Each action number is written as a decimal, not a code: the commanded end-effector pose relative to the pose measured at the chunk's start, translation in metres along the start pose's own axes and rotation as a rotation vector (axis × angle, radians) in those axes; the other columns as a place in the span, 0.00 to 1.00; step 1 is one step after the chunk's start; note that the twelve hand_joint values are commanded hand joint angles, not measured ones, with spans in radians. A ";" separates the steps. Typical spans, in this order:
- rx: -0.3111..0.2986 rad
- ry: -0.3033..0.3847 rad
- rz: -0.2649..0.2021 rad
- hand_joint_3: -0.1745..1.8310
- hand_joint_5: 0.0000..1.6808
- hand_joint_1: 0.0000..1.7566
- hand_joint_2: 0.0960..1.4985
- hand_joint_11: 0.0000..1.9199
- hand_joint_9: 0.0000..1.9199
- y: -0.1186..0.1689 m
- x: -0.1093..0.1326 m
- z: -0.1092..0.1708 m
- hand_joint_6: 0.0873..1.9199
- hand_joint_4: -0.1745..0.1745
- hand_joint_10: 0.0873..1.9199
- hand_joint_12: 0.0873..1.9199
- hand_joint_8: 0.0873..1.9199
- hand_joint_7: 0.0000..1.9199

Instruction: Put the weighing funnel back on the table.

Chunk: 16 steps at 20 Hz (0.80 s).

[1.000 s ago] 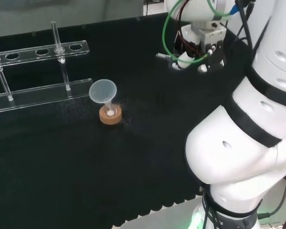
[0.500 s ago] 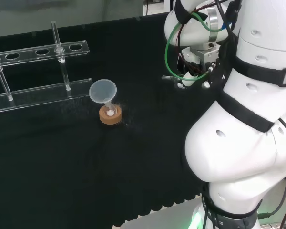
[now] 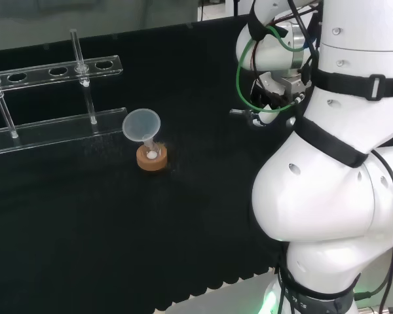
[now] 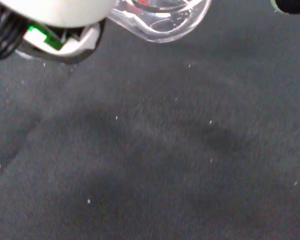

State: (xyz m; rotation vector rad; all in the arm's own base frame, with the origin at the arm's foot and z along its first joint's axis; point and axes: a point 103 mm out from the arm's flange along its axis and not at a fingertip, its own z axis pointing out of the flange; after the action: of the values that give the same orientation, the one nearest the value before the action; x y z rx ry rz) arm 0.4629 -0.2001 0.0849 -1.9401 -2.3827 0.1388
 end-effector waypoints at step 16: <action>0.083 -0.012 -0.098 0.56 0.83 0.69 0.25 0.89 0.92 0.009 0.012 0.037 0.28 0.00 0.05 0.20 0.27 0.88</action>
State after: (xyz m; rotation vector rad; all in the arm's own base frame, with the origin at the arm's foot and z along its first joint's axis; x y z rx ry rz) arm 0.4670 -0.1885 0.0510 -1.8218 -2.4208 0.1962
